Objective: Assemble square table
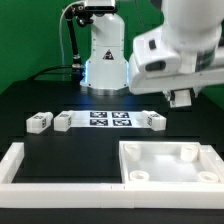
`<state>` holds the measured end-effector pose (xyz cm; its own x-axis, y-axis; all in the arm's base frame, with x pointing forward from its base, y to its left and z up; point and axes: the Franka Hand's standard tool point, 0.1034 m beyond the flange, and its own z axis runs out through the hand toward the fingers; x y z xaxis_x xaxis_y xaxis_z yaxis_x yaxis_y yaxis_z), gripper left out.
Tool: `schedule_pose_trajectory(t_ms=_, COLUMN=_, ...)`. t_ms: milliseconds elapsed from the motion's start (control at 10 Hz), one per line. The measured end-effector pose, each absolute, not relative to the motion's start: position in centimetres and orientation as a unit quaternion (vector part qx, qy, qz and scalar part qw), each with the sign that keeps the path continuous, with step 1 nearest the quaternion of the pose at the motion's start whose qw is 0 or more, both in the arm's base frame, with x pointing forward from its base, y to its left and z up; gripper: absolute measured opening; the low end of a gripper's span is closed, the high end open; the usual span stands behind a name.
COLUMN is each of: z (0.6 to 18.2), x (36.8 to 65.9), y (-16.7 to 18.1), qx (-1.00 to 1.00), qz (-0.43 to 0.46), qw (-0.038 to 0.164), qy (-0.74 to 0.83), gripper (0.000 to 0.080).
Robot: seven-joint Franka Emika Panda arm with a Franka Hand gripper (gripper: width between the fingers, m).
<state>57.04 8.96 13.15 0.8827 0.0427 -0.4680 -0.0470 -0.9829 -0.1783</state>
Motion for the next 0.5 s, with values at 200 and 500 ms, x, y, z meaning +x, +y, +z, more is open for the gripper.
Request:
schedule_pose_trajectory(t_ms=200, z=12.5, x=56.4, y=9.0, qx=-0.980, qz=0.177, qw=0.086, qy=0.008, gripper=0.0291)
schedule_pose_trajectory(t_ms=500, z=12.2, x=58.7, y=8.3, qx=-0.994, qz=0.076, qw=0.080, qy=-0.003, gripper=0.0291)
